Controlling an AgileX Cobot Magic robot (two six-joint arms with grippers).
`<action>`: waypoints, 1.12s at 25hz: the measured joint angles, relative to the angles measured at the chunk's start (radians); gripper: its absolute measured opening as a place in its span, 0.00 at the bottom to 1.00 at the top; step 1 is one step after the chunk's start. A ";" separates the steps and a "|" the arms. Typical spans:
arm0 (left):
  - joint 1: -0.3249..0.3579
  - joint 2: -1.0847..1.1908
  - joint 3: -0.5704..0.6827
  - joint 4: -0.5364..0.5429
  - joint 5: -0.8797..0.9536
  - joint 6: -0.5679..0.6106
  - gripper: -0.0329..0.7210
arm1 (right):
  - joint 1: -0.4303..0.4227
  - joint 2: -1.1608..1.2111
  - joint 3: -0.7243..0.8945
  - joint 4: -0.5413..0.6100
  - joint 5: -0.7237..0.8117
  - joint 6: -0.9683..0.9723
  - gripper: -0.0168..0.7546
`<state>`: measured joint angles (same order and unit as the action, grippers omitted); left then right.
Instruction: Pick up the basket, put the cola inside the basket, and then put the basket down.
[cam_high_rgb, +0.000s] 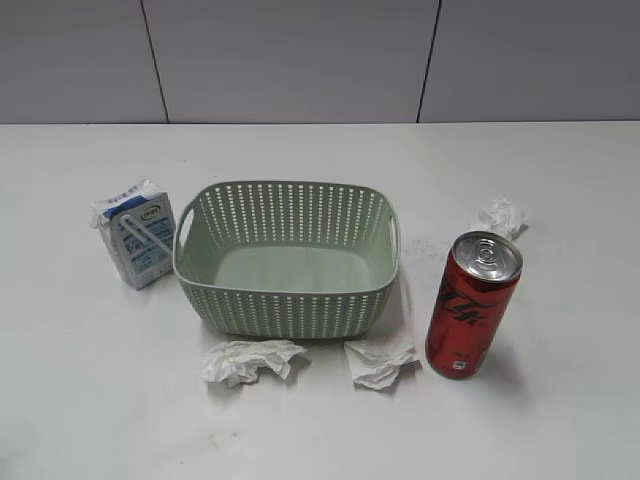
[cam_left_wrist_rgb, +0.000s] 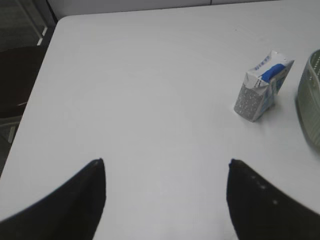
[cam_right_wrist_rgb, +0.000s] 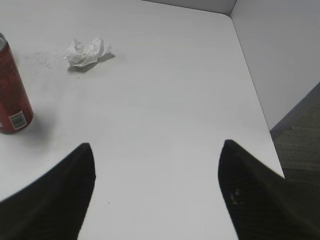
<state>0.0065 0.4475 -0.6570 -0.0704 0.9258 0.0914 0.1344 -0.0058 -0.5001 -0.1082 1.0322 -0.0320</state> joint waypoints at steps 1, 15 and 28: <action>0.000 0.037 -0.011 -0.001 -0.004 0.000 0.80 | 0.000 0.000 0.000 0.000 0.000 0.000 0.78; -0.051 0.611 -0.281 -0.080 0.052 0.024 0.79 | 0.000 0.000 0.000 0.000 0.000 0.000 0.78; -0.330 0.993 -0.600 -0.122 0.168 -0.134 0.77 | 0.000 0.000 0.000 0.000 0.000 0.000 0.78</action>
<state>-0.3233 1.4407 -1.2574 -0.1922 1.0939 -0.0426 0.1344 -0.0058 -0.5001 -0.1082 1.0322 -0.0320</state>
